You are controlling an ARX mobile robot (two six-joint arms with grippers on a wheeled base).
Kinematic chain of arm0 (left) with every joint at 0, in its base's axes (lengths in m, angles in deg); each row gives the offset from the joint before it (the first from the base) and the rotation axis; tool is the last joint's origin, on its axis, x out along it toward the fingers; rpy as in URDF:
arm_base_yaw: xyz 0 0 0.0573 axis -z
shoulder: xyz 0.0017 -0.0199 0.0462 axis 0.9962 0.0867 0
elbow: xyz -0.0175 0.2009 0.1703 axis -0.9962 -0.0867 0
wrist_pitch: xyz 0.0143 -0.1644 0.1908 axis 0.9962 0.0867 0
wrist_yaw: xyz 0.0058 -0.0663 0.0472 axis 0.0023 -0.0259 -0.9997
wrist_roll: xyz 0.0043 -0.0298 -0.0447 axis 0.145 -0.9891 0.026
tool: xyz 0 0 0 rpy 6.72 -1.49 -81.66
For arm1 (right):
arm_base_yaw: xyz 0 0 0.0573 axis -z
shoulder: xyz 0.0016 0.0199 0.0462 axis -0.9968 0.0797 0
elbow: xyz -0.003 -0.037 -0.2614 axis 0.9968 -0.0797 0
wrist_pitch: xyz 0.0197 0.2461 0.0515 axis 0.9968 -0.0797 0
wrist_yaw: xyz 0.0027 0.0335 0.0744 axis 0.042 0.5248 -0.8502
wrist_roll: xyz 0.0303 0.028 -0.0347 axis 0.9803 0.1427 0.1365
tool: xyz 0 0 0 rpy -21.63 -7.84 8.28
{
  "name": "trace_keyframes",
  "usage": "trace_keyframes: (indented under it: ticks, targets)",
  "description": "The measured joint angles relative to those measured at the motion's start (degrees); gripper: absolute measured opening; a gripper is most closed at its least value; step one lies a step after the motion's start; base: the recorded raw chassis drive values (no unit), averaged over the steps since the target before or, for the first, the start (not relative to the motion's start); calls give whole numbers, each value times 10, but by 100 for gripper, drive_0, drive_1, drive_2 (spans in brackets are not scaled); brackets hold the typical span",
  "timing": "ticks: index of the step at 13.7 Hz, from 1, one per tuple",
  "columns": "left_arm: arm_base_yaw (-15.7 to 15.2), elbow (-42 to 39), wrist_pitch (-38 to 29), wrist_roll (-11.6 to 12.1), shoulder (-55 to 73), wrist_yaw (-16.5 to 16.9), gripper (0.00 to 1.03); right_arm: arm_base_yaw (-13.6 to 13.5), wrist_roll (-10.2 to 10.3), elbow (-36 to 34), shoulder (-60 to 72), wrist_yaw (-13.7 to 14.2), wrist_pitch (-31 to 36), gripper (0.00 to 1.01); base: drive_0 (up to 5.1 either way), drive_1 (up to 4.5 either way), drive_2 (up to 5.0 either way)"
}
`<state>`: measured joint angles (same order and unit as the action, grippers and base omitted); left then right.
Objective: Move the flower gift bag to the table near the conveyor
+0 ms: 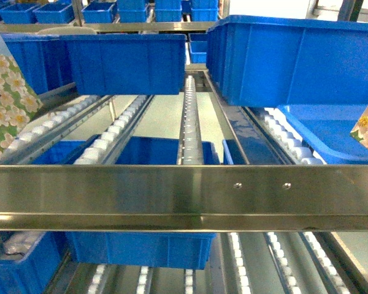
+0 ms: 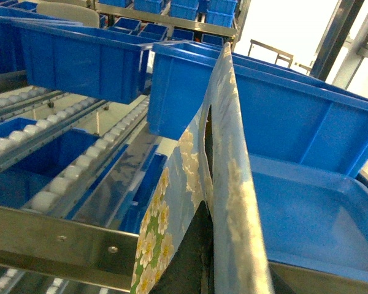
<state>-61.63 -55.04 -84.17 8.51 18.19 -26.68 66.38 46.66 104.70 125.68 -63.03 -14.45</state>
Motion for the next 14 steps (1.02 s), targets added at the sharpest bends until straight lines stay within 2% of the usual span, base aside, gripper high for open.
trace_keyframes:
  ticks: [14]
  targets:
    - [0,0,0,0,0,0,2,0,0,0,0,0,2,2,-467,75,384]
